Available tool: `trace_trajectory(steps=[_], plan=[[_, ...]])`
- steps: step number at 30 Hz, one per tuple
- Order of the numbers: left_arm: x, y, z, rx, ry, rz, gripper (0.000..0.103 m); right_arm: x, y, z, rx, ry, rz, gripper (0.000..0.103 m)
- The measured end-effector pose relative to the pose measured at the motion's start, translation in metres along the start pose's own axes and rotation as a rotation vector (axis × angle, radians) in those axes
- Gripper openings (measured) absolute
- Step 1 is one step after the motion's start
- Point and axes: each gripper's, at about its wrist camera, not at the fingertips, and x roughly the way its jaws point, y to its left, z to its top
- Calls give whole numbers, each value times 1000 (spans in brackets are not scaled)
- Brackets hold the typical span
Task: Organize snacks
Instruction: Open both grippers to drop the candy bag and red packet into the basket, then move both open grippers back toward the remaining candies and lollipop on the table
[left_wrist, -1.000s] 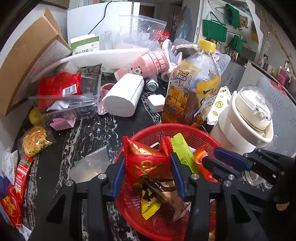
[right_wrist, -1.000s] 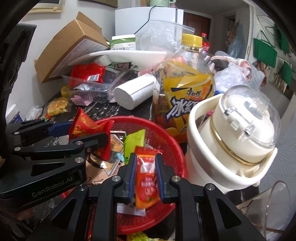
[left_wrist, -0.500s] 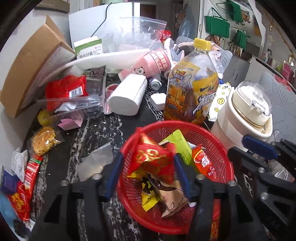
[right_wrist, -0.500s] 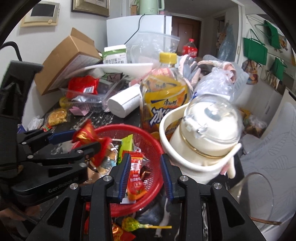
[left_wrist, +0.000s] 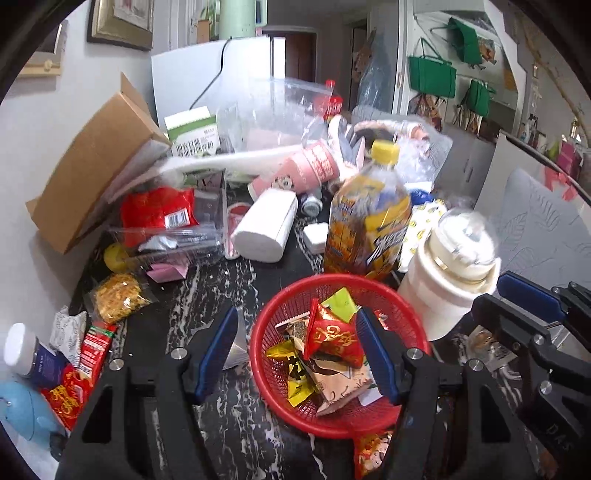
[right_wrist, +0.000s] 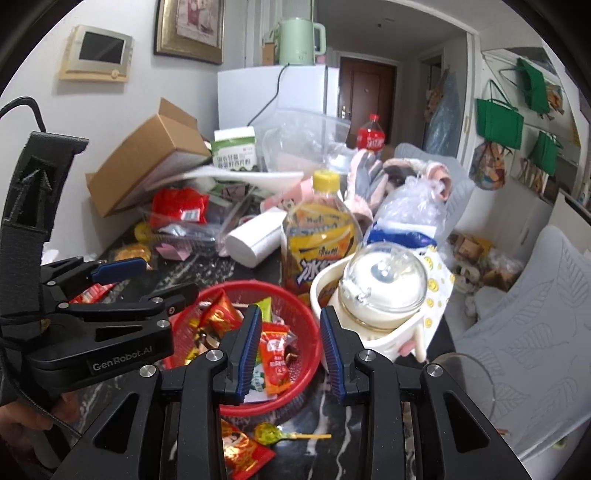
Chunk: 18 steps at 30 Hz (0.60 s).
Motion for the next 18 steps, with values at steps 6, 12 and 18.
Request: trace_trajectory(steps=[6, 12, 18], plan=[[-34, -1, 3, 9, -48, -11, 66, -29, 5, 1, 1, -24, 8, 33], [-65, -5, -1, 22, -85, -43, 66, -61, 13, -3, -13, -59, -2, 42], [-93, -11, -11, 40, -112, -80, 66, -87, 23, -11, -34, -91, -22, 49]])
